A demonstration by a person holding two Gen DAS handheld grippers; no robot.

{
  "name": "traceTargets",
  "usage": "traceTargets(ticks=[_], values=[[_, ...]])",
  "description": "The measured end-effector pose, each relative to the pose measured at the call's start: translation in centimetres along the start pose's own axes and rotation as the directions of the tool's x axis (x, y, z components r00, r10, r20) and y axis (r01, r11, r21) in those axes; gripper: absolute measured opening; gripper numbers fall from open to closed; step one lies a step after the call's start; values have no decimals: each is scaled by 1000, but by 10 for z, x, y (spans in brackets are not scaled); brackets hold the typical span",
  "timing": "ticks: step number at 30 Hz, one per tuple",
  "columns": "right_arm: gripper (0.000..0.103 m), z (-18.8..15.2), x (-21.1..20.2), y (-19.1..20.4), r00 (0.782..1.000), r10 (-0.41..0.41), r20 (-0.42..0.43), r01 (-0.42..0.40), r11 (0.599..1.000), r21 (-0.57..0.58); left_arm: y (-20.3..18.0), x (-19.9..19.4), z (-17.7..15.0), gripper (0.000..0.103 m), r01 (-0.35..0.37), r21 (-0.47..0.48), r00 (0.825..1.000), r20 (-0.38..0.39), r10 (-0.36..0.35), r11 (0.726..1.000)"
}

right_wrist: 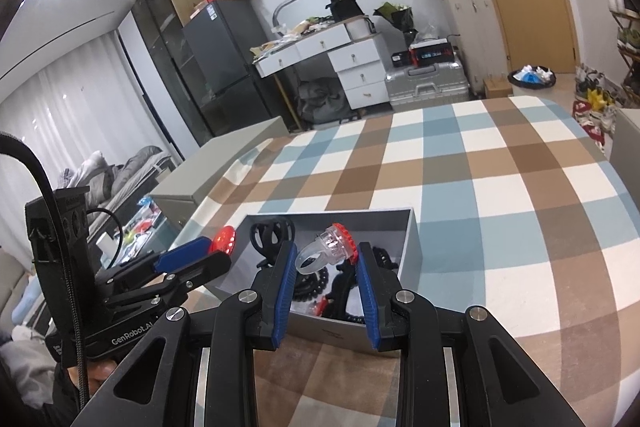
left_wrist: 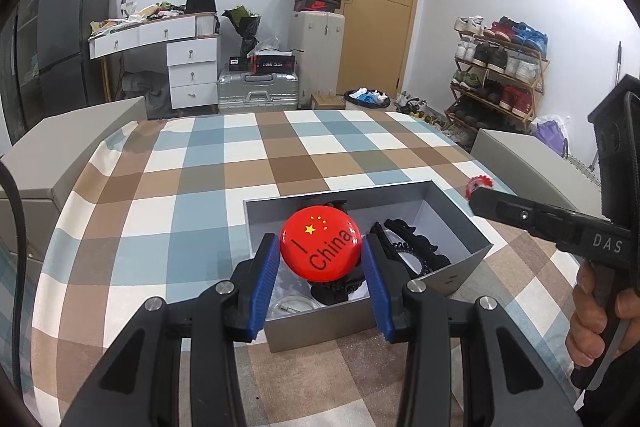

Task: Organize jewelry
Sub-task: 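Carry the red badge and clear ring over the grey box, then open both tools to release the badge and ring into the box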

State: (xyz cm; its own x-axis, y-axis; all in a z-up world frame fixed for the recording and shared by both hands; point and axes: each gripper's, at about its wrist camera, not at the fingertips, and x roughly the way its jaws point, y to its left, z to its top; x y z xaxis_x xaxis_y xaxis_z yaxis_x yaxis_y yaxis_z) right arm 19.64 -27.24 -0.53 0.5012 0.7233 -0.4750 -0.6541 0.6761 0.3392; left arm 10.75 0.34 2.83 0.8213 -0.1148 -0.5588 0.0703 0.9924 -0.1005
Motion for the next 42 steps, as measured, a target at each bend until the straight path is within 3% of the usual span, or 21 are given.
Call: traceTargets(ticks=[12,42], values=[[29,-8,11,6,999,-7,-41,6,1000,-27,-7,5,-6,36,-10,52,1000,-8,11,999],[31,-17,22,10,996,-27,-80,23,998,-51,-8,11,-10,36,-13,51,1000,-25,14,999]])
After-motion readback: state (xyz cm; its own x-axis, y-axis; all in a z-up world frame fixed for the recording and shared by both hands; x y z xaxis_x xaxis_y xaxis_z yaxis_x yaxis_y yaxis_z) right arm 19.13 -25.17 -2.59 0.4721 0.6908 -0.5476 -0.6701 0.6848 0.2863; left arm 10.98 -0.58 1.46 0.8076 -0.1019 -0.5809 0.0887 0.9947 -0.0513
